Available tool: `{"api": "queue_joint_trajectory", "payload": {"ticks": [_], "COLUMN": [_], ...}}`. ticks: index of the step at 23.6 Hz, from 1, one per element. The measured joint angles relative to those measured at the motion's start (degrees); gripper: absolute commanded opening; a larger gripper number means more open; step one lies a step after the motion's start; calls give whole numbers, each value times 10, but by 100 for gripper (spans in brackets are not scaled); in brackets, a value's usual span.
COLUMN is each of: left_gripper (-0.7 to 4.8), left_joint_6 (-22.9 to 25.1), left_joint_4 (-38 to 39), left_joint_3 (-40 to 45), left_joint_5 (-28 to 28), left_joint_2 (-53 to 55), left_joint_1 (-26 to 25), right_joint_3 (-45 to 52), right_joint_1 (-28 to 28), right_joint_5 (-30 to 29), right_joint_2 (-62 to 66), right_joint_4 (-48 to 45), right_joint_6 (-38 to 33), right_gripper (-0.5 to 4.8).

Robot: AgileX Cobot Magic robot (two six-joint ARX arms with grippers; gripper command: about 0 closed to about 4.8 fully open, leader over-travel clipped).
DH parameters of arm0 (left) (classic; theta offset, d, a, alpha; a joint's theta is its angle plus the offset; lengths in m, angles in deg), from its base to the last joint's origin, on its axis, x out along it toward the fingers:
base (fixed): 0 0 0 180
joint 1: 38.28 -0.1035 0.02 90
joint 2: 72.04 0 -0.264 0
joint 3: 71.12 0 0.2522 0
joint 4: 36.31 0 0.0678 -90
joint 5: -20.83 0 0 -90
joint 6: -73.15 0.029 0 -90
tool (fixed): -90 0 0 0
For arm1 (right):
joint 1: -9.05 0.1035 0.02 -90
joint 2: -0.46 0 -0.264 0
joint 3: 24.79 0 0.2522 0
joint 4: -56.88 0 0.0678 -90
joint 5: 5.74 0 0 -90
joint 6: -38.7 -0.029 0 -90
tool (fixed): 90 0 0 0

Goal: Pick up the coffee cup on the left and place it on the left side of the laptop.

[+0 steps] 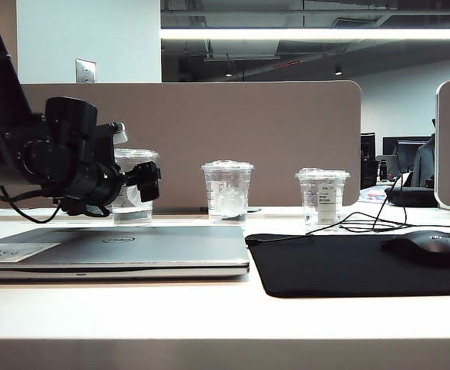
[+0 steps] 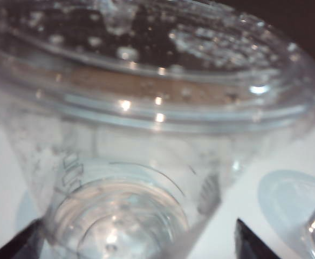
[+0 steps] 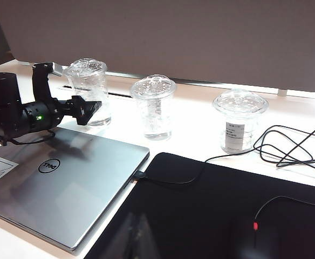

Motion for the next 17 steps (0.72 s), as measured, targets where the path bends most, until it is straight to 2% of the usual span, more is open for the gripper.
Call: {"api": "queue_joint_trajectory", "payload": {"ticks": [9,17], "left_gripper": [479,479], "left_joint_6": [0,0], "left_joint_4": [0,7], "left_joint_3": [-42,-84], "left_joint_5": [-10,-9], "left_joint_2": [40,60], "left_joint_1": [-3,-4], "right_joint_3": [0,0], "right_joint_1": [0,0], "right_joint_5": [0,-29], "right_joint_2": [12,30], "right_joint_4": [-2,-26], "right_joint_6": [0,0], "right_gripper": [-2,-2]}}
